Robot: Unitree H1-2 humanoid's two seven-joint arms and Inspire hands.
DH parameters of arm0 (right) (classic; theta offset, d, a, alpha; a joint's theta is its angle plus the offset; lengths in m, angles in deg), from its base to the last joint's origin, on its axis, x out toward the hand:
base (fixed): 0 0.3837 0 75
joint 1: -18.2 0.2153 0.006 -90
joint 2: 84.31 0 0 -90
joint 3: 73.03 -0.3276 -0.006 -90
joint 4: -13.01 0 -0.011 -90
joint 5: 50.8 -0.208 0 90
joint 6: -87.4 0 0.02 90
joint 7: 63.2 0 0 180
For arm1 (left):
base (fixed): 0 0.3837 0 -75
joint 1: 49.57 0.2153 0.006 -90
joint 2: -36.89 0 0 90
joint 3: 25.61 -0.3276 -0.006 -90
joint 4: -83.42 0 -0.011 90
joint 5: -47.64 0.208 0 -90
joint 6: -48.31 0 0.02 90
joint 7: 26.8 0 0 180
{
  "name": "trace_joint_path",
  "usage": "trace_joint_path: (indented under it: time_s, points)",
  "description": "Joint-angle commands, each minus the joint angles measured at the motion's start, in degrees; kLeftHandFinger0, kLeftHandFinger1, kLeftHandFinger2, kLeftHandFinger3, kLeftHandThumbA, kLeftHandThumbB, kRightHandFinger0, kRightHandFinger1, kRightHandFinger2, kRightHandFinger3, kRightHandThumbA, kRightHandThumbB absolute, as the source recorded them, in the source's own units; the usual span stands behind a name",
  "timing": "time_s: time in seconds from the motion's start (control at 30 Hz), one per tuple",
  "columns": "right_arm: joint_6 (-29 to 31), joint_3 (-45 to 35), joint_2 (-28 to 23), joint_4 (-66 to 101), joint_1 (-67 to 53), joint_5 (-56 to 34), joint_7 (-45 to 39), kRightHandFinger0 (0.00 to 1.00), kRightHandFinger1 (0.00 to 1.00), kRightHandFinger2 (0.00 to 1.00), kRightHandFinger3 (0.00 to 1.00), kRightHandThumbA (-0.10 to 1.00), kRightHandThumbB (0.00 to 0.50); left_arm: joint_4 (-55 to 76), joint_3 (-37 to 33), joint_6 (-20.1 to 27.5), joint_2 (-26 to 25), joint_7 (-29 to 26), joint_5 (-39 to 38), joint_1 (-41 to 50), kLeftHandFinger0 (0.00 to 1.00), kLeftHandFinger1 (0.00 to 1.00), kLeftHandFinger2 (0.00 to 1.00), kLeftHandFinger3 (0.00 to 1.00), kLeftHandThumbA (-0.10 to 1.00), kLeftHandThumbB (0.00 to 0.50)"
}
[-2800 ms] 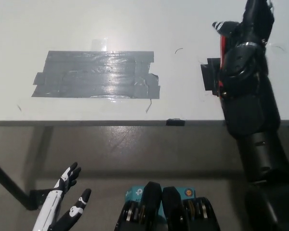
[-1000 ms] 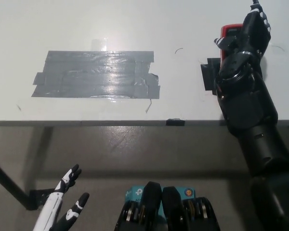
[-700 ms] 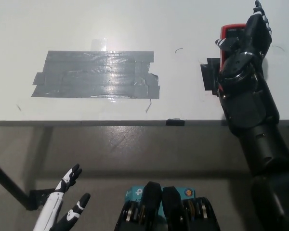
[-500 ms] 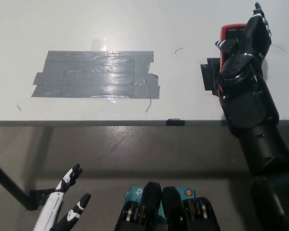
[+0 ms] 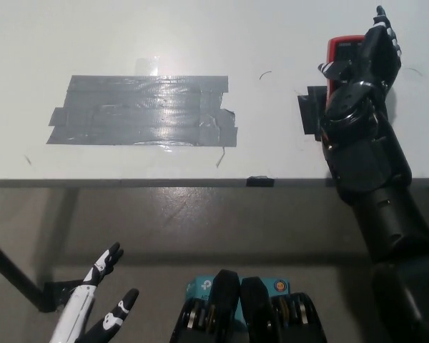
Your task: The robot first picks the multimeter with right hand and then unfolds the black stand on the back of it using left hand
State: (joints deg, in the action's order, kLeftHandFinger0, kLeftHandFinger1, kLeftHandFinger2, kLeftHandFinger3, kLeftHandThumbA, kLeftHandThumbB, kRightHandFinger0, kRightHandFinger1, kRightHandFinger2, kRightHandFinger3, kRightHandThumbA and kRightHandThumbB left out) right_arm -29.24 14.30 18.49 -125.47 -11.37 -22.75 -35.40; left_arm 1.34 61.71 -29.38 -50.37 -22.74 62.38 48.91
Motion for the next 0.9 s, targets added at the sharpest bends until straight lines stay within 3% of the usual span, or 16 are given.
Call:
trace_joint_path:
  time_s: [0.0, 0.23, 0.5, 0.87]
  points:
    - [-0.29, 0.25, -0.35, 0.25, 3.59, -0.74, 1.57, 1.0, 1.0, 1.0, 1.0, 1.0, 0.5, 0.83, -0.19, 2.54, -0.65, -0.31, 0.26, -0.32, 1.0, 1.0, 1.0, 1.0, 0.82, 0.195]
    - [0.77, 0.42, -0.39, -0.66, 2.56, -1.99, 2.78, 1.0, 1.0, 1.0, 1.0, 1.0, 0.5, 0.43, -0.28, 2.6, -0.75, -0.02, -0.2, 0.29, 1.0, 1.0, 1.0, 1.0, 0.83, 0.192]
    - [2.76, 0.33, -0.85, -5.26, 3.9, -4.01, 3.3, 1.0, 1.0, 1.0, 1.0, 1.0, 0.487, 0.49, -2.25, 3.42, -1.6, -0.89, 6.26, 0.28, 1.0, 1.0, 1.0, 1.0, 0.88, 0.198]
    - [3.41, 0.3, -0.93, -6.02, 4.46, -5.46, 3.92, 1.0, 1.0, 1.0, 1.0, 0.99, 0.5, 1.7, -2.2, 2.18, -1.89, -0.35, 6.23, 0.48, 1.0, 1.0, 1.0, 1.0, 0.88, 0.196]
